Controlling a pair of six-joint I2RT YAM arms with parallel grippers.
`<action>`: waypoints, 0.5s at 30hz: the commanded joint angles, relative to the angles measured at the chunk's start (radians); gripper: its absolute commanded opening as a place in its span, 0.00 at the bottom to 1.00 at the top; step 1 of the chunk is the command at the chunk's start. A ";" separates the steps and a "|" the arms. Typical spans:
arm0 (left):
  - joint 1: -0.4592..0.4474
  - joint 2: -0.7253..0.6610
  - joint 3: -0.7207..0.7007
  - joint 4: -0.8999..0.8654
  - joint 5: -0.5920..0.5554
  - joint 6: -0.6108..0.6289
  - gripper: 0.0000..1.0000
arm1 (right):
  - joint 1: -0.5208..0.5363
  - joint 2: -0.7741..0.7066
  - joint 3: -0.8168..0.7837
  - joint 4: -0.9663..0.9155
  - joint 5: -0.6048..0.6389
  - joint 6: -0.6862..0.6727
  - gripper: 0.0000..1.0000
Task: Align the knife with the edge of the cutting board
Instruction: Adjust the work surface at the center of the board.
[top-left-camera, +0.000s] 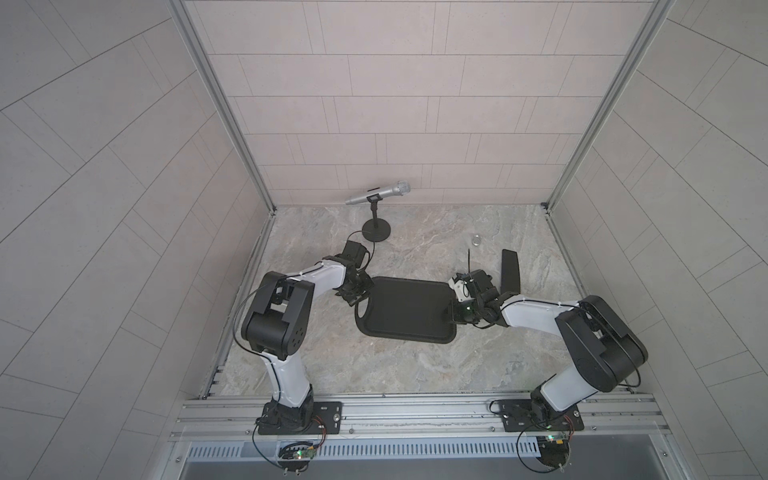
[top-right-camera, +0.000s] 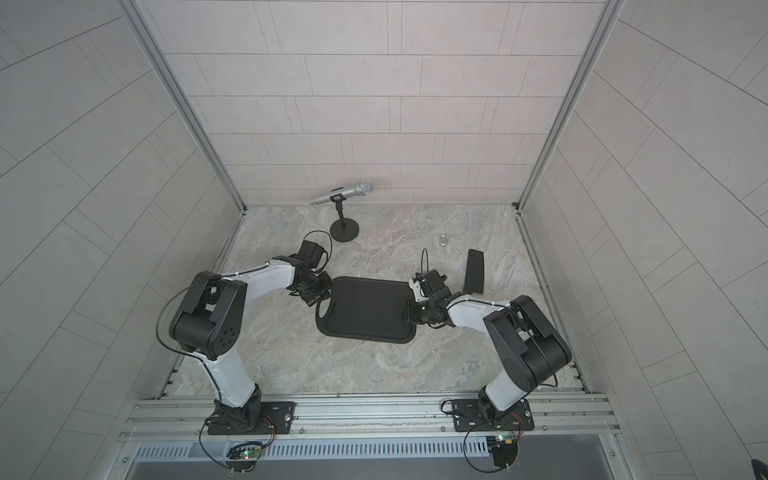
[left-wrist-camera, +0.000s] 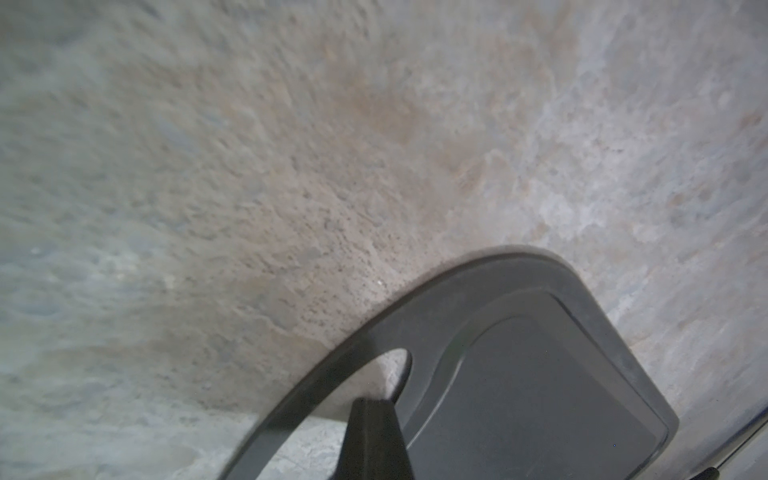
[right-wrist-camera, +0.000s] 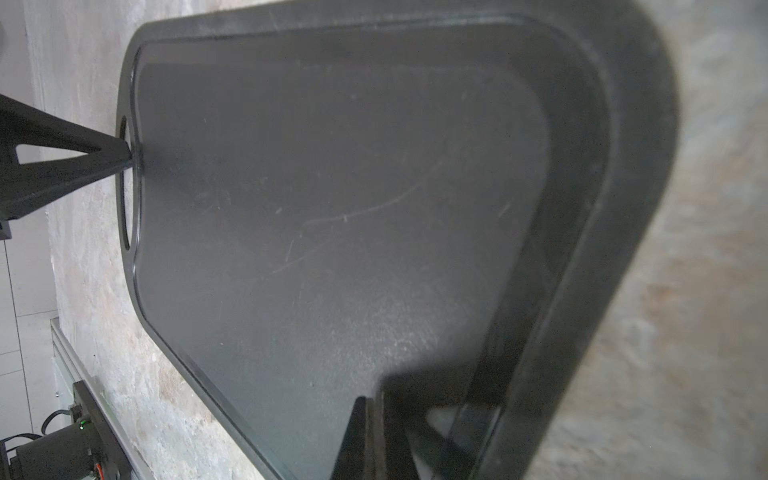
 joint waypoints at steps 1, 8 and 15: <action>-0.017 0.065 -0.032 -0.039 0.002 -0.009 0.00 | -0.022 0.054 0.008 -0.064 0.023 -0.037 0.00; -0.014 0.027 -0.080 -0.023 0.001 -0.017 0.00 | -0.021 -0.055 0.004 -0.109 -0.010 -0.040 0.00; -0.013 0.001 -0.095 -0.019 0.001 -0.026 0.00 | 0.101 -0.242 -0.027 -0.233 0.042 -0.041 0.00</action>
